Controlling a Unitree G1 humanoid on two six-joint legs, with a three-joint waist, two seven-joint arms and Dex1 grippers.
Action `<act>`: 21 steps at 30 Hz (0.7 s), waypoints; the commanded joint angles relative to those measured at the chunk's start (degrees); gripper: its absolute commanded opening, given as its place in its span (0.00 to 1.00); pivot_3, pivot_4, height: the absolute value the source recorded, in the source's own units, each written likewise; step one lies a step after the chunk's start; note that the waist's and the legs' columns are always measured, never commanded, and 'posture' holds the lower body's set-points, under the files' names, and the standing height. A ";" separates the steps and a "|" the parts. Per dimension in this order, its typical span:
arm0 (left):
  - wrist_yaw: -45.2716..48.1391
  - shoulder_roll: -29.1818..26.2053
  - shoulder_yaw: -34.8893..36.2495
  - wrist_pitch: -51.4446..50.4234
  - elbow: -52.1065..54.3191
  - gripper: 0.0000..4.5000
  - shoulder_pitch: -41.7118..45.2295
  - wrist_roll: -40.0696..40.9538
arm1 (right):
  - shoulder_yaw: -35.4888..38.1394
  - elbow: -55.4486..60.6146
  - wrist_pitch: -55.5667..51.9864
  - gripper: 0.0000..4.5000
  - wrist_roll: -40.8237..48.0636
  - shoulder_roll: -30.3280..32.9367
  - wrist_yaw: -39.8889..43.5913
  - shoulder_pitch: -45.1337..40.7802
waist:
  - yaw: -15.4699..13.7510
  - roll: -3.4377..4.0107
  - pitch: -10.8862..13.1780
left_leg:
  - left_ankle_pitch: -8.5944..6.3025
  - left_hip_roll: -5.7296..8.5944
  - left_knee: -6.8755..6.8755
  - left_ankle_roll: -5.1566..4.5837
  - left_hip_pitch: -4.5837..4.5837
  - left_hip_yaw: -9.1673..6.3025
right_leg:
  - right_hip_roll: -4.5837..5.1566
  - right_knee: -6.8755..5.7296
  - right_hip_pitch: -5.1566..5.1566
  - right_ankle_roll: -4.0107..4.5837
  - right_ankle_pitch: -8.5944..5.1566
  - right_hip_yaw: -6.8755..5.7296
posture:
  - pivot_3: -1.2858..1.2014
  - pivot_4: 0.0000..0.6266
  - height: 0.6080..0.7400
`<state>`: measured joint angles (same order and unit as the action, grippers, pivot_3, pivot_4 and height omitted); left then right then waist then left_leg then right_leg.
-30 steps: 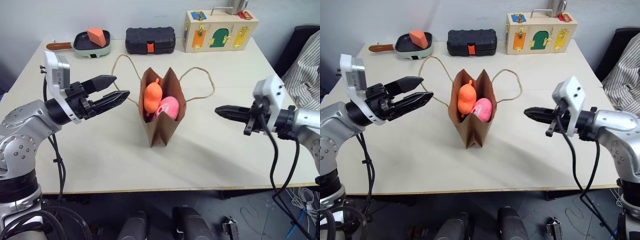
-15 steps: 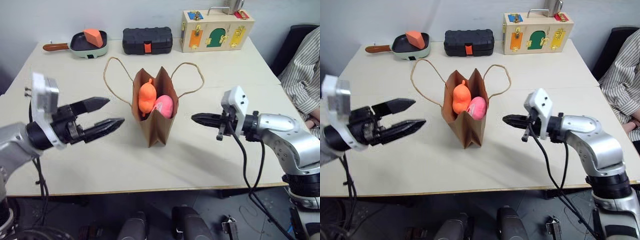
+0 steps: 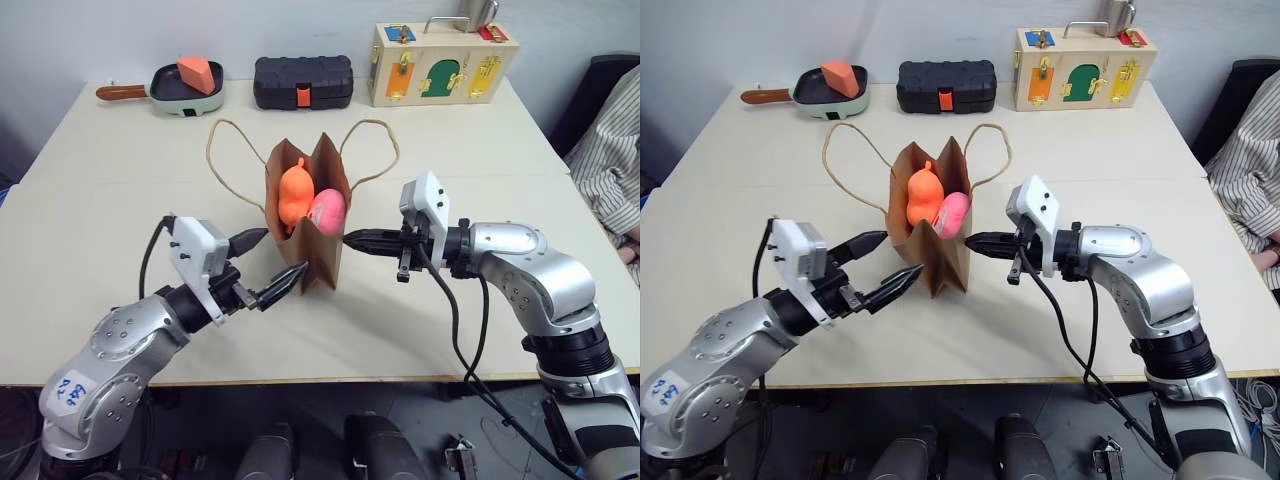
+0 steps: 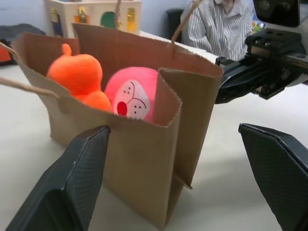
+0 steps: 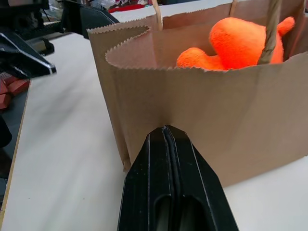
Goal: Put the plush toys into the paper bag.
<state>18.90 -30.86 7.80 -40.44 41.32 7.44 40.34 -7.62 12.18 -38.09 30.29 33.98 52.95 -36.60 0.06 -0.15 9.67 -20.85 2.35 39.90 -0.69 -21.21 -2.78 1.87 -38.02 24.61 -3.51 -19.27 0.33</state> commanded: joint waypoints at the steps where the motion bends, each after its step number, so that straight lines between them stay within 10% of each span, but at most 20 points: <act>1: 0.57 1.36 -2.77 4.28 -3.51 0.99 2.33 -4.75 | -0.37 0.16 0.83 0.00 -0.76 -1.13 0.01 -0.96 | 0.06 0.00 0.00 | 0.00 0.00 0.00 0.00 0.02 0.00 | 0.00 -0.01 -0.01 0.00 0.00 0.00 | 0.52 0.24 1.00; 21: 2.35 7.36 -9.72 9.99 -10.93 0.99 8.33 -14.23 | -3.12 -1.66 2.85 0.00 -5.62 -7.14 -1.30 -0.98 | 0.06 0.00 0.00 | -0.01 0.00 0.03 0.00 -0.01 0.00 | 0.00 0.02 0.01 -0.01 0.01 0.00 | 0.52 0.24 1.00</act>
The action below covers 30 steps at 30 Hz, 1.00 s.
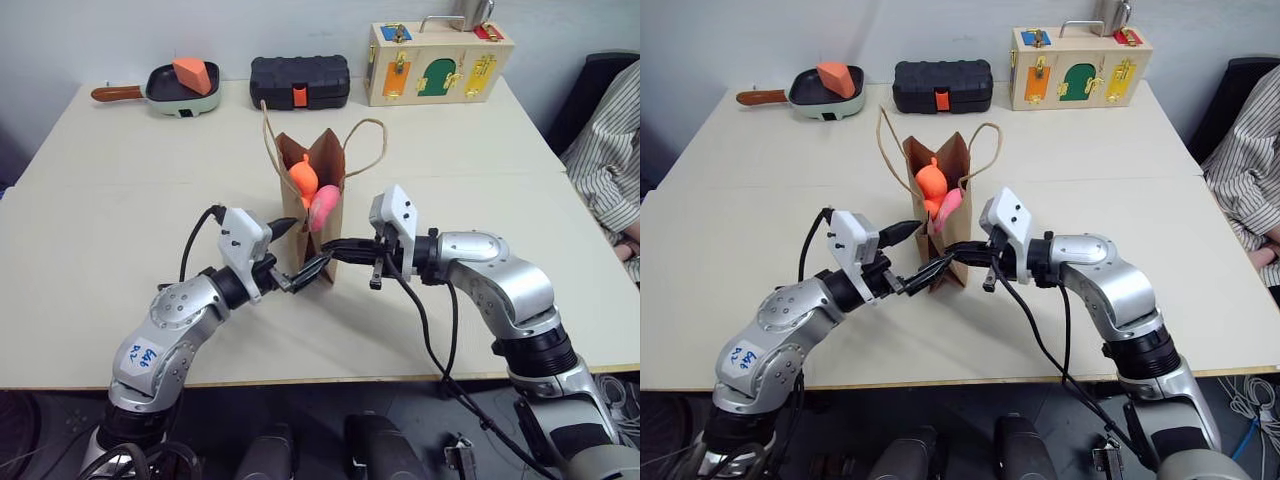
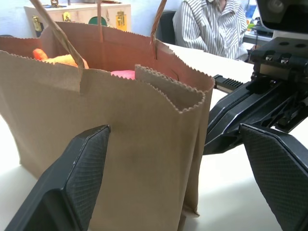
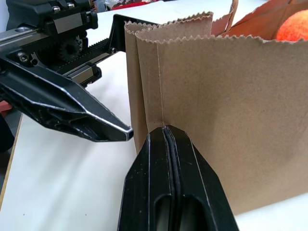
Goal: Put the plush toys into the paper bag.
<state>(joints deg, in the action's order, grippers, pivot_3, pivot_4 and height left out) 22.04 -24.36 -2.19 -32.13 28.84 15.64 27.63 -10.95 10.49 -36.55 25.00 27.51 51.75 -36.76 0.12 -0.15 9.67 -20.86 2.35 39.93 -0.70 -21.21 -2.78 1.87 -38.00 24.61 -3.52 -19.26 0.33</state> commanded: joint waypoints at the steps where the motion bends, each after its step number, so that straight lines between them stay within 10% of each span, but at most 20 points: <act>1: -1.15 1.33 -0.07 2.03 1.08 0.99 0.35 -2.30 | 0.19 -0.33 1.49 0.00 -0.68 -0.93 -0.31 -0.94 | -0.01 0.00 0.00 | 0.00 0.00 0.00 0.00 0.00 0.00 | 0.00 0.00 0.00 0.00 0.00 0.00 | 0.52 0.24 1.00; 11: -6.01 7.08 -1.17 3.65 -3.67 0.99 3.40 -8.99 | 0.49 -3.41 2.90 0.00 -3.27 -1.86 -0.48 -1.78 | -0.05 0.00 0.00 | 0.00 0.00 0.00 0.00 -0.01 0.00 | -0.01 -0.01 0.00 0.00 0.00 -0.01 | 0.52 0.24 1.00; 25: -3.78 8.85 -0.44 6.11 -6.02 0.03 3.99 -10.93 | 1.10 -1.59 3.50 0.00 -3.50 -1.99 -1.20 -0.35 | -0.03 0.00 0.00 | 0.00 0.00 0.01 0.01 -0.01 0.00 | -0.01 -0.02 0.02 0.00 0.00 -0.01 | 0.52 0.24 1.00; 30: 7.38 4.29 2.22 8.78 -7.34 0.01 4.07 -5.35 | 4.03 4.66 3.83 0.00 -1.45 2.37 0.60 3.27 | -0.09 0.00 0.00 | 0.00 0.00 0.00 0.01 -0.02 0.00 | 0.00 0.00 0.02 0.00 0.00 -0.02 | 0.52 0.24 1.00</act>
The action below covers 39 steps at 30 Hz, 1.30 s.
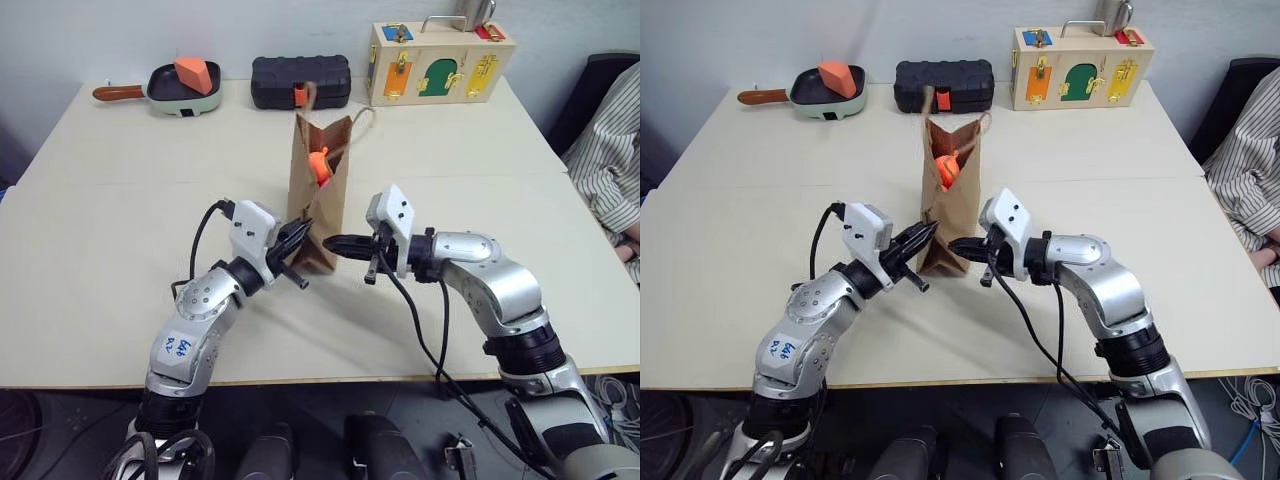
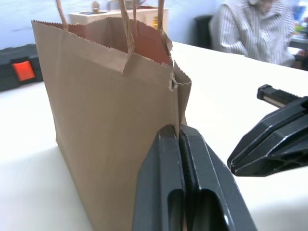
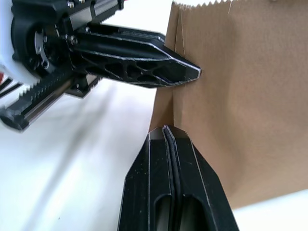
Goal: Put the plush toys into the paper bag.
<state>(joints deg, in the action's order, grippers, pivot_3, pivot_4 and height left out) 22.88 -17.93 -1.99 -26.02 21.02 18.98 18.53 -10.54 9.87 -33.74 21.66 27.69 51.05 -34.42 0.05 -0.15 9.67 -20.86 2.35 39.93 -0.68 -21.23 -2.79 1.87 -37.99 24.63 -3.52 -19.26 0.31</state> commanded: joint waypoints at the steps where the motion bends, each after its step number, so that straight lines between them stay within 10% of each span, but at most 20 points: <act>1: 10.03 -3.39 2.63 2.41 0.03 0.01 0.99 6.01 | 5.32 7.37 0.74 0.00 3.31 3.85 2.28 2.07 | -0.08 0.00 0.00 | 0.00 0.00 0.00 0.00 -0.01 0.00 | 0.01 0.01 0.00 0.00 0.00 0.00 | 0.52 0.24 1.00; 13: 46.69 -15.41 4.31 5.67 -13.75 0.01 7.44 18.44 | 33.77 23.43 -8.39 0.00 26.57 28.16 18.70 22.52 | -1.20 0.01 0.01 | -0.03 -0.01 -0.09 -0.05 0.02 -0.03 | 0.02 0.16 -0.10 0.00 0.00 -0.05 | 0.52 0.24 1.00; 24: 64.61 -13.60 -0.44 17.53 -36.52 0.01 20.85 11.54 | 54.87 27.17 -15.06 0.00 35.15 34.43 19.98 36.69 | -1.76 -0.02 0.03 | -0.11 0.00 0.05 -0.19 0.04 0.00 | 0.01 0.13 -0.20 -0.02 0.01 -0.04 | 0.52 0.24 1.00; 32: 64.61 -13.22 0.72 28.46 -64.93 0.01 35.85 4.13 | 55.97 26.33 -15.32 0.00 36.43 34.35 14.06 36.17 | -1.58 -0.17 0.11 | -0.11 -0.01 0.10 -0.19 0.02 0.04 | -0.05 0.03 -0.14 -0.03 0.01 0.00 | 0.52 0.24 1.00; 39: 67.73 -11.67 -0.43 30.86 -63.99 0.01 36.08 2.82 | 52.43 26.30 -13.31 0.00 35.90 33.87 11.43 35.05 | -1.61 -0.21 0.14 | -0.12 -0.01 0.11 -0.22 -0.07 0.02 | -0.01 0.01 -0.08 -0.04 0.02 -0.02 | 0.52 0.24 1.00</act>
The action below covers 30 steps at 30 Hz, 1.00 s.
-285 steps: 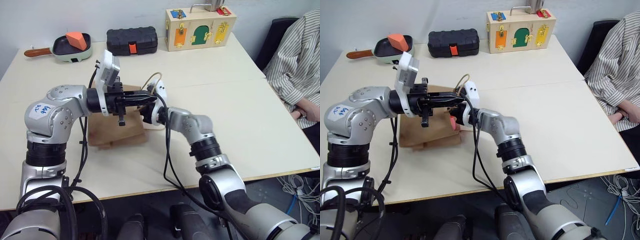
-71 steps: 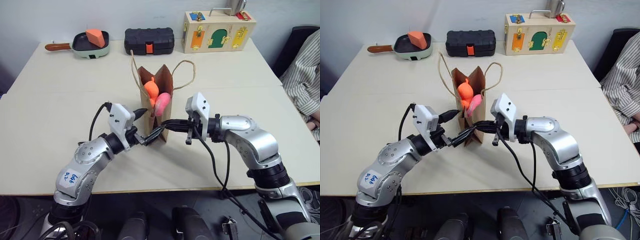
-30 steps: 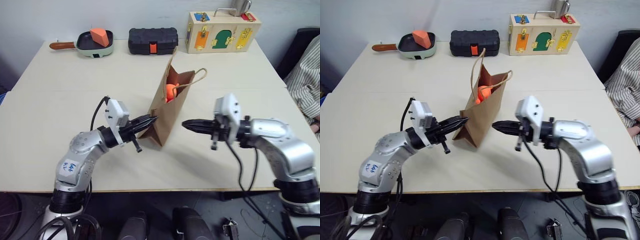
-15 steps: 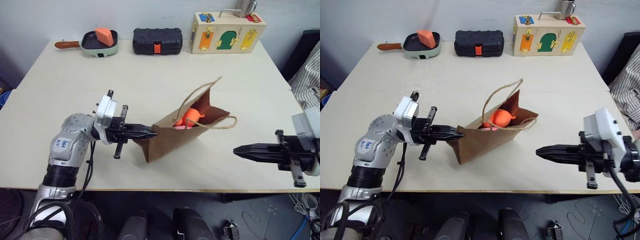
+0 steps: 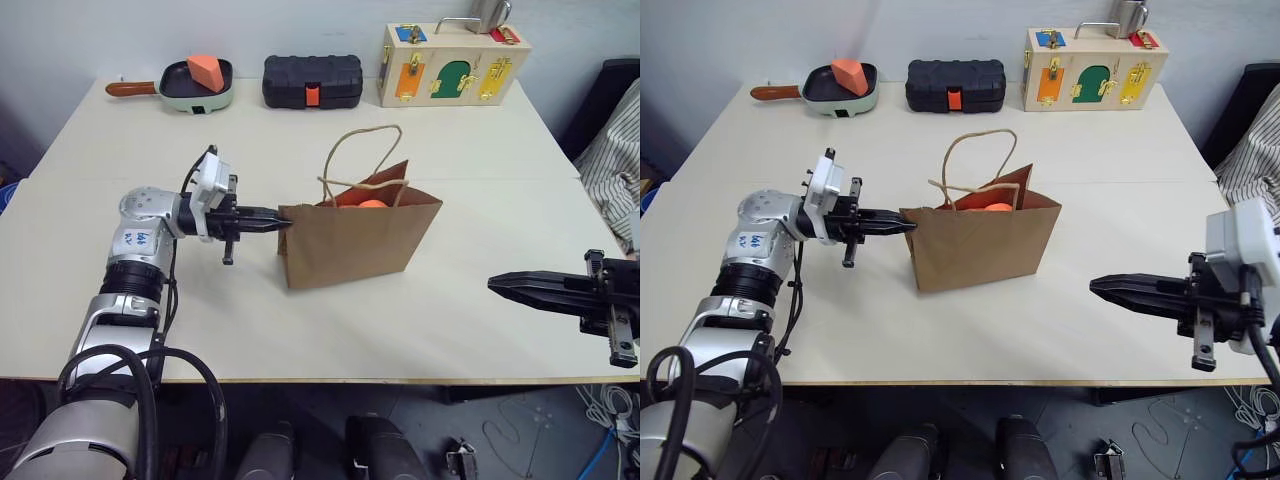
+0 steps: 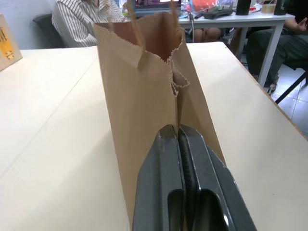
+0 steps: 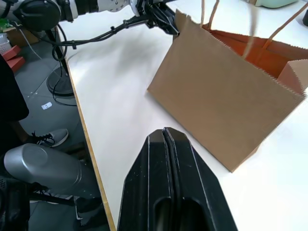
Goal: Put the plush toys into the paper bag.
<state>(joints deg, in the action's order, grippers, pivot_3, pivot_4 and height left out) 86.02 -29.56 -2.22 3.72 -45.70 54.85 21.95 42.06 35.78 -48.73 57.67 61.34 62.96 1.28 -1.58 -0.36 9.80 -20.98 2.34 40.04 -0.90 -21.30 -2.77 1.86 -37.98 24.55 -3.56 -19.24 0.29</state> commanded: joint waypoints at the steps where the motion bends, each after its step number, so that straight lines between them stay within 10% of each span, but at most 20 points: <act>1: 5.47 -0.15 -0.93 2.06 2.85 0.01 0.36 -1.31 | -0.64 0.10 2.08 0.00 -0.36 0.34 -0.47 -0.85 | 0.03 -0.01 0.00 | 0.00 0.00 0.00 0.00 0.00 0.00 | 0.00 0.00 0.00 0.00 0.00 0.00 | 0.52 0.24 1.00; 15: 2.74 1.71 -1.79 18.79 -22.17 0.01 14.35 -12.15 | -9.77 -6.65 7.13 0.00 -7.86 -0.77 -8.57 -9.91 | -0.03 -0.02 0.00 | 0.00 0.01 0.04 0.01 0.03 0.05 | 0.01 0.00 0.02 -0.02 0.01 0.02 | 0.52 0.24 1.00; 30: 5.37 -0.52 0.53 11.88 -7.72 0.01 7.98 -7.49 | -14.16 -7.92 10.98 0.00 -11.36 -4.72 -9.49 -9.49 | 0.28 -0.03 0.01 | 0.01 0.00 0.05 0.02 -0.04 0.06 | 0.00 -0.31 0.14 -0.03 0.01 0.04 | 0.52 0.24 1.00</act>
<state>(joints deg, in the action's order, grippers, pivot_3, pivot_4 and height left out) 86.08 -28.66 -2.93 16.90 -56.50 62.92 13.09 27.03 26.82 -39.40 45.94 56.66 52.81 -7.80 -1.29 -0.38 9.81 -20.96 2.33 40.08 -0.88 -21.34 -2.71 1.85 -38.30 24.70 -3.58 -19.23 0.33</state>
